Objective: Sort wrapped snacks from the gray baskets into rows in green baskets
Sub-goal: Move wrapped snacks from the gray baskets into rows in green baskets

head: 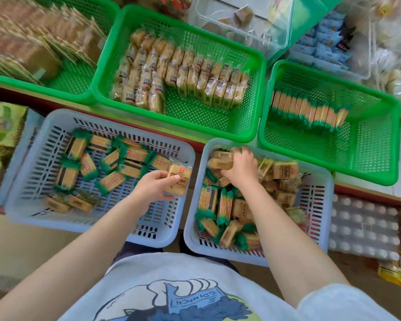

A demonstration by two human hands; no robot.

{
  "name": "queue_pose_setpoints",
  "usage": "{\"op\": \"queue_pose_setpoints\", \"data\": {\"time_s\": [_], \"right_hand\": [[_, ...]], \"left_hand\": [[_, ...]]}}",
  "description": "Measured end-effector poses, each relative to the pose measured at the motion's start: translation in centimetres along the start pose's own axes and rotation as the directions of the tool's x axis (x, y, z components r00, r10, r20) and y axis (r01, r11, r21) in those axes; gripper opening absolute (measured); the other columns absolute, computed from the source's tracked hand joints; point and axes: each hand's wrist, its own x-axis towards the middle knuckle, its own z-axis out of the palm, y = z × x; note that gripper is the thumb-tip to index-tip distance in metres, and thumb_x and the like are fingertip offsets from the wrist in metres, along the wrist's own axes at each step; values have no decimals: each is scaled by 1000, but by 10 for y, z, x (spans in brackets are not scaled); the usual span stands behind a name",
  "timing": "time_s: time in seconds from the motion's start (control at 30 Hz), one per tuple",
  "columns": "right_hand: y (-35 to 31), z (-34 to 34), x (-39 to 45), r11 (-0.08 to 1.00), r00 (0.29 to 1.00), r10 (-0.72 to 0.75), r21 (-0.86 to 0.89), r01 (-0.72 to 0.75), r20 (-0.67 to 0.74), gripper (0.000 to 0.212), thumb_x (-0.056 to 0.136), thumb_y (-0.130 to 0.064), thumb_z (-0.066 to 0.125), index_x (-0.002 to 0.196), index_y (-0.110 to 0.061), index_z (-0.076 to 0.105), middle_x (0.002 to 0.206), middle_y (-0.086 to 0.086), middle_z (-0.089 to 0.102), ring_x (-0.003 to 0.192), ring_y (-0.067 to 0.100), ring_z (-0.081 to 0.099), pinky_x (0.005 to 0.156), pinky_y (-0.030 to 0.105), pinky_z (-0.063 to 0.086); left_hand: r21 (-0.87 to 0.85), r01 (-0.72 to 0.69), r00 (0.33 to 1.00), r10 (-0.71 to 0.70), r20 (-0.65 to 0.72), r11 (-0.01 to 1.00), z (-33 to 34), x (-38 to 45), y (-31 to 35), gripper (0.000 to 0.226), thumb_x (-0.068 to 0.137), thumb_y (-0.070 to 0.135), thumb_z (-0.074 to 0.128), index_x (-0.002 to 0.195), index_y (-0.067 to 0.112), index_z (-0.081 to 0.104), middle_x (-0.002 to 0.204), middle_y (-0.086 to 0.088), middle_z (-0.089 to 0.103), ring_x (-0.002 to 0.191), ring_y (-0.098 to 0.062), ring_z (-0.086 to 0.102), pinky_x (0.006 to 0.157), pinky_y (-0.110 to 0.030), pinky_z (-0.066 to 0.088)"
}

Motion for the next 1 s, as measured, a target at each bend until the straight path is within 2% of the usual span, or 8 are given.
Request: {"op": "queue_pose_setpoints", "data": {"time_s": [0.1, 0.23, 0.5, 0.6, 0.67, 0.8, 0.87, 1.0], "right_hand": [[7, -12, -15, 953, 996, 90, 288, -94, 28, 70, 78, -42, 81, 131, -13, 45, 124, 8, 51, 117, 27, 50, 96, 40, 46], [7, -39, -48, 736, 986, 160, 658, -155, 54, 55, 80, -37, 81, 117, -20, 43, 105, -1, 56, 90, 16, 57, 71, 28, 49], [-4, -64, -82, 89, 972, 31, 968, -235, 233, 48, 86, -22, 77, 123, -12, 49, 118, 18, 65, 90, 24, 71, 73, 37, 59], [-9, -72, -85, 150, 982, 44, 971, -186, 181, 60, 77, -34, 84, 125, -18, 51, 117, 12, 68, 100, 26, 69, 87, 43, 58], [-16, -81, -87, 294, 994, 56, 950, -108, 95, 63, 78, -33, 85, 127, -23, 47, 114, 2, 65, 101, 13, 66, 85, 26, 55], [-47, -88, -86, 478, 992, -13, 870, 118, -127, 62, 79, -21, 85, 124, -27, 42, 113, -1, 59, 97, 4, 61, 77, 14, 51], [-62, -89, -85, 481, 982, -36, 858, 182, -188, 61, 79, -19, 84, 122, -27, 42, 112, 0, 58, 95, 4, 60, 75, 16, 51], [-81, -91, -78, 474, 972, -23, 854, 215, -232, 59, 79, -19, 84, 119, -29, 42, 109, -4, 57, 90, -1, 59, 72, 13, 48]], "left_hand": [[-7, -1, 1000, 1, 7, 1000, 4, -2, 6, 26, 92, 31, 71, 111, 13, 67, 105, -3, 71, 95, -15, 71, 82, -37, 62], [-33, 17, 999, -16, 37, 999, 10, -3, 17, 29, 93, 26, 70, 115, 8, 61, 108, -9, 72, 93, -20, 73, 83, -41, 62], [-211, 0, 973, 49, 225, 977, 36, -21, 56, 27, 99, 14, 60, 125, 14, 54, 121, -16, 68, 103, -32, 72, 78, -42, 61], [-286, 10, 978, 51, 203, 958, 39, -29, 74, 34, 102, 28, 52, 132, 13, 52, 118, -17, 69, 103, -33, 70, 79, -44, 62], [-260, -5, 980, 57, 191, 965, 38, -27, 80, 48, 96, 46, 57, 133, 15, 54, 114, -13, 71, 101, -29, 72, 81, -44, 61], [-284, -18, 980, 73, 183, 959, 41, -27, 93, 114, 54, 73, 83, 147, 26, 36, 126, -9, 65, 101, -24, 73, 83, -46, 61], [-328, -59, 987, 103, 121, 943, 40, -24, 99, 113, 58, 66, 84, 149, 30, 28, 128, -8, 62, 101, -22, 73, 87, -48, 60], [-438, -1, 991, 59, 119, 899, 28, -22, 111, 88, 71, 55, 82, 141, 19, 44, 123, -13, 68, 91, -22, 75, 72, -39, 61]]}}
